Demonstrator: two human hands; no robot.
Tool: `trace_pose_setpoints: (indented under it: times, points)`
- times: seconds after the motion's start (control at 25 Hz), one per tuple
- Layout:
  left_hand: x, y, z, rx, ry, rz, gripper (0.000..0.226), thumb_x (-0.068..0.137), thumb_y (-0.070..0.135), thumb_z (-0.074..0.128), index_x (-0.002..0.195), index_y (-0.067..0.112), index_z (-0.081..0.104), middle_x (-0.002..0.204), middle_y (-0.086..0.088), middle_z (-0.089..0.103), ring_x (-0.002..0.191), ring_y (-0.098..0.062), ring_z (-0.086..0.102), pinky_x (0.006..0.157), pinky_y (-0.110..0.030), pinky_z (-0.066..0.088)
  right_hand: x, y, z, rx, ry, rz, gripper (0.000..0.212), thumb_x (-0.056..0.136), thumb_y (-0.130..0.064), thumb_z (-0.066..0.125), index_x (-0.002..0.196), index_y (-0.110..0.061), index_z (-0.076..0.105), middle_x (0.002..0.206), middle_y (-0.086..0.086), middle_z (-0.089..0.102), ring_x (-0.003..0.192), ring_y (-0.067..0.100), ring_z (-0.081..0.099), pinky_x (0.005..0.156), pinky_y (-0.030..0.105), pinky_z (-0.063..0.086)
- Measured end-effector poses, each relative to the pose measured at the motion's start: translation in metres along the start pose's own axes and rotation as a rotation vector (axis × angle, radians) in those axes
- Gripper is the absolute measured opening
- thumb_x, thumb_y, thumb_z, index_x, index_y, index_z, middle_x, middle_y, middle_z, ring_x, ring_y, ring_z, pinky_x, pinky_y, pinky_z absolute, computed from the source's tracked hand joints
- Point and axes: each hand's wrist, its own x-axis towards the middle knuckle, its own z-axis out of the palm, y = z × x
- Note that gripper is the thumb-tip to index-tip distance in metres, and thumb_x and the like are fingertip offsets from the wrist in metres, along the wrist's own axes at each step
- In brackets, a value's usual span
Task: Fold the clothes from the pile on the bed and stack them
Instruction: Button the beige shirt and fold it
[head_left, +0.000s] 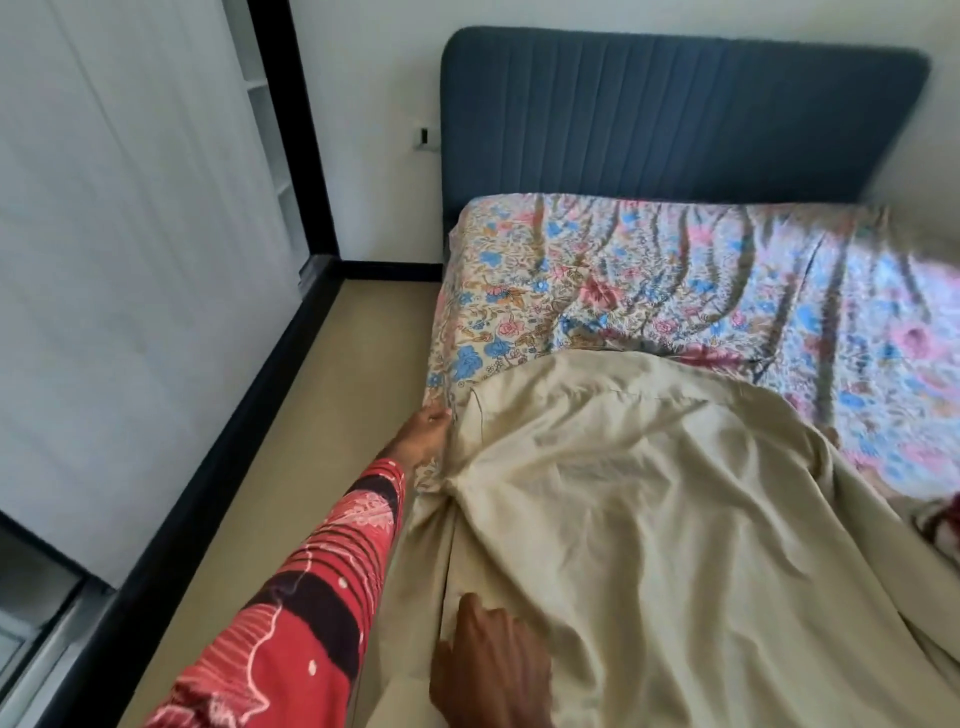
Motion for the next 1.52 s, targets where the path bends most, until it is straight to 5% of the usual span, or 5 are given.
trace_pose_setpoints:
  times: [0.24,0.64,0.96,1.28,1.52]
  points:
    - [0.055,0.001,0.009,0.118,0.021,0.200,0.022,0.090,0.030,0.077,0.088,0.014,0.063,0.080,0.002,0.060,0.079,-0.019,0.055,0.070,-0.026,0.041,0.013,0.007,-0.005,0.063,-0.037,0.142,0.030,0.097,-0.042,0.047,0.122,-0.026,0.048,0.125,0.002,0.064,0.121,0.028,0.061,0.083,0.038,0.047]
    - [0.080,0.002,-0.023,-0.180,-0.402,-0.044,0.061,0.076,0.038,0.089,0.125,0.013,0.064,0.118,-0.007,0.073,0.109,-0.023,0.069,0.098,-0.042,0.054,0.024,0.002,-0.008,0.061,-0.188,0.215,0.027,0.101,-0.044,0.048,0.120,-0.025,0.053,0.126,-0.003,0.063,0.119,0.025,0.061,0.079,0.035,0.041]
    - [0.098,-0.016,-0.001,0.125,0.226,0.161,0.021,0.093,0.029,0.071,0.095,0.012,0.060,0.096,-0.010,0.066,0.089,-0.028,0.062,0.080,-0.036,0.051,0.019,-0.015,0.005,0.051,-0.225,0.054,0.033,0.105,-0.048,0.045,0.131,-0.028,0.051,0.133,-0.006,0.058,0.124,0.024,0.058,0.084,0.036,0.041]
    - [0.002,-0.088,0.035,-0.249,0.461,-0.459,0.058,0.086,0.053,0.066,0.119,0.006,0.062,0.118,-0.014,0.068,0.107,-0.039,0.065,0.086,-0.042,0.056,0.051,-0.003,-0.003,-0.054,-0.078,-0.083,0.037,0.099,-0.055,0.049,0.121,-0.028,0.058,0.110,-0.006,0.071,0.102,0.023,0.068,0.086,0.036,0.055]
    - [-0.034,-0.129,0.034,-0.908,-0.063,-0.694,0.049,0.102,0.044,0.044,0.085,0.001,0.061,0.063,-0.014,0.062,0.042,-0.021,0.054,0.041,-0.021,0.040,0.191,-0.004,-0.024,-0.139,0.083,-0.198,0.023,0.094,-0.012,0.056,0.108,-0.021,0.072,0.102,0.005,0.073,0.092,0.031,0.069,0.074,0.035,0.051]
